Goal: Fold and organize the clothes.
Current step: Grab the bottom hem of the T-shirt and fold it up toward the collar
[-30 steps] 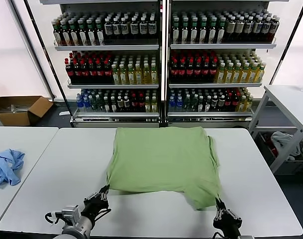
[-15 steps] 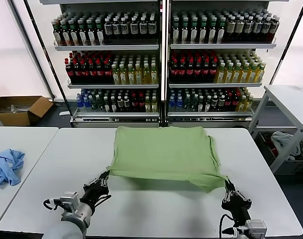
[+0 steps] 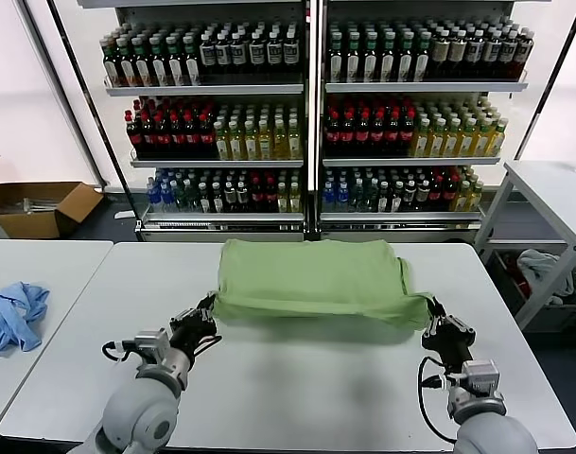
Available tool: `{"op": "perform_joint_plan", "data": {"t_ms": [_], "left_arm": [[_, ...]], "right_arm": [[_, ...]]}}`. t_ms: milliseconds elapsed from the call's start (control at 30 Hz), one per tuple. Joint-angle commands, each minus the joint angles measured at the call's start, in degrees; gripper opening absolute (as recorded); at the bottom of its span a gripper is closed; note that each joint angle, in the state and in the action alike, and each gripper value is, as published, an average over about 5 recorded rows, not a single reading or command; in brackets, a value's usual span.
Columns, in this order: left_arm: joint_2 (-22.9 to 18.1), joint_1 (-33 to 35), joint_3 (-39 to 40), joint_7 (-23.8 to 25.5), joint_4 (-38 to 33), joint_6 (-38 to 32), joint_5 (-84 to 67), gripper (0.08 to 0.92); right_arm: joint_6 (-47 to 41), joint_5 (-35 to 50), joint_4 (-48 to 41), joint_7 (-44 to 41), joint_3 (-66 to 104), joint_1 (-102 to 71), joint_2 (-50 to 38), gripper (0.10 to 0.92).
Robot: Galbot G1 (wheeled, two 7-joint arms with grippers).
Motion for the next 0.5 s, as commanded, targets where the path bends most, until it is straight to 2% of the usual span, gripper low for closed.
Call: {"op": "perform_joint_plan", "data": {"t_ms": [33, 500], "left_arm": [[-1.7, -8.2, 3.6, -0.7, 7.0, 0.5, 0.5, 0.081], [-5.3, -12.9, 5.8, -0.1, 17.0, -0.2, 4.3, 0.081]], "right_arm": [[-1.1, 0.8, -4.6, -4.2, -0.3, 6.0, -2.0, 0.107], [2.5, -3.1, -21.2, -5.8, -10.6, 20.1, 0.7, 0.107]]}}
